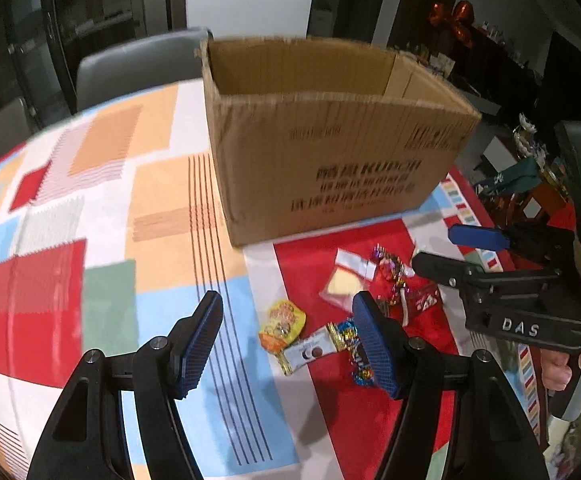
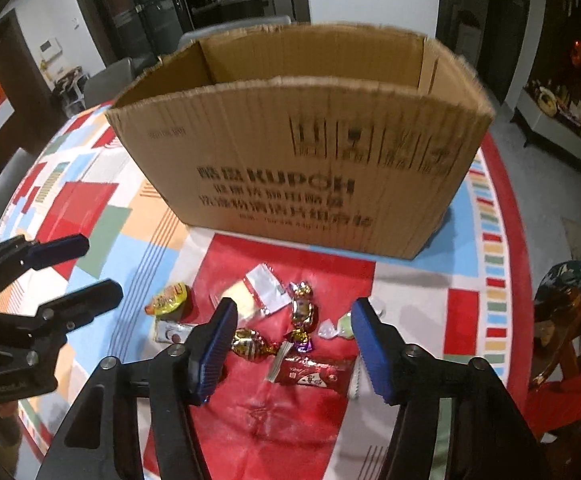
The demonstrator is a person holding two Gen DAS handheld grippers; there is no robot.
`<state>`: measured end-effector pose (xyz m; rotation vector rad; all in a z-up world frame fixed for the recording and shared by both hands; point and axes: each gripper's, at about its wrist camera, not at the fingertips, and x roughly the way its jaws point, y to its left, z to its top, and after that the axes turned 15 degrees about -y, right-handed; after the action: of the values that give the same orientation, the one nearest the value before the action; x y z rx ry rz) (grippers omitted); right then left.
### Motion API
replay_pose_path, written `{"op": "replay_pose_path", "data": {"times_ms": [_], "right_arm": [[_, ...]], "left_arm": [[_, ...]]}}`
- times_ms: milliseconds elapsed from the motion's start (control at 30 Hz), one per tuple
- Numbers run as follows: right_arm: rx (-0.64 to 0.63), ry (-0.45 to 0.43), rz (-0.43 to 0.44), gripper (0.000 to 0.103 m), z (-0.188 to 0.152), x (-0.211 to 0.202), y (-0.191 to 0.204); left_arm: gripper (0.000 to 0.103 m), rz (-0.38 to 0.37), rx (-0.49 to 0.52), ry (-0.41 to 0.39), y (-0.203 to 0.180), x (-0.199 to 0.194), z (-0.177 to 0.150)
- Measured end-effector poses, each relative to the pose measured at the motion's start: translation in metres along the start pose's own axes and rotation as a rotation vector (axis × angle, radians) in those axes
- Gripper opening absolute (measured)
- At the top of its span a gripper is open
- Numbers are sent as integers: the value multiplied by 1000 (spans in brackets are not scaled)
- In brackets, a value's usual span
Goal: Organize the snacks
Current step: 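Withdraw both tools from the box toward the remaining candies, then grasp the yellow candy pack with the left tool while the right tool grasps a purple-wrapped candy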
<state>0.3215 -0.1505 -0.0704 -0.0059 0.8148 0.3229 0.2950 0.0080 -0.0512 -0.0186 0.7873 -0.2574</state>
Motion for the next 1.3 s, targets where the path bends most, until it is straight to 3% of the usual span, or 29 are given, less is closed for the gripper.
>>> {"op": "replay_pose_path", "data": {"times_ms": [400,567,800,867,1067,1300], "right_arm": [[44,89,-1,45,-14,34,-7],[67,112,-11,42,-17,46,-13],[68,127,-16,37,-17,56,-14],[67,129,-15,36,-16,60,-12],[67,137,-7,31,-12,71,-2],[48,158,-6,18,-17,85,8]], "left_arm": [[66,-33,-30,143,4,39,-20],[61,-29,-42,187,6,55,-24],[51,-18,-47,205,9,69,-26],[38,-8,-52,205,11,70,-26],[35,-1,-50,208,10,72,-26],[29,4,-74,199,11,74,-22]]}}
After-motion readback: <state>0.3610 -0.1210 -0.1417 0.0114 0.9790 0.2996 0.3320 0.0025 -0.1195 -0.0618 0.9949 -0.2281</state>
